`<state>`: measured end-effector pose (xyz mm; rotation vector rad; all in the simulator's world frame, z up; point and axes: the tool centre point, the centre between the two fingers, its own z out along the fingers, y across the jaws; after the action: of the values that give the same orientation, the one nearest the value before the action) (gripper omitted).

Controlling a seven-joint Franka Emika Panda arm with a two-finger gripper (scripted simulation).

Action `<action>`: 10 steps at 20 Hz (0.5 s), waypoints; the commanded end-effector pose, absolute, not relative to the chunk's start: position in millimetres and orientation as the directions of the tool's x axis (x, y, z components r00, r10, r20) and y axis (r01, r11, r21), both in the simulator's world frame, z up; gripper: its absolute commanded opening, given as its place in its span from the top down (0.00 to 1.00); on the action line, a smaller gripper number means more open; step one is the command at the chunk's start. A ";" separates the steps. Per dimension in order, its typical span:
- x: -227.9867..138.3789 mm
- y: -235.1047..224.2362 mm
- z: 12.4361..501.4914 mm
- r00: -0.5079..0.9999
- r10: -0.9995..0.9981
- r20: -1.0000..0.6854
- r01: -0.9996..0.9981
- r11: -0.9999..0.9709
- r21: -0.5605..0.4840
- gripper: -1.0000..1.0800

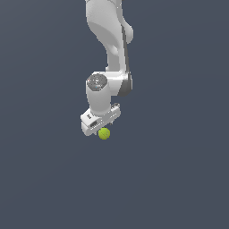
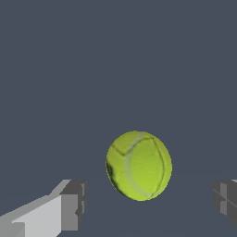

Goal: Pick up the object and move it to a goal position.

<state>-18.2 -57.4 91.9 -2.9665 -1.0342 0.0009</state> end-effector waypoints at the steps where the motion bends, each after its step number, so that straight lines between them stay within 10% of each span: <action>1: -18.2 -57.6 91.2 0.779 0.627 0.000 0.627 -0.779 0.000 0.04; 10: -19.1 -57.4 67.6 0.780 0.626 0.000 0.626 -0.780 0.000 0.04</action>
<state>-18.3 -57.5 75.3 -2.9647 -1.0410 -0.0013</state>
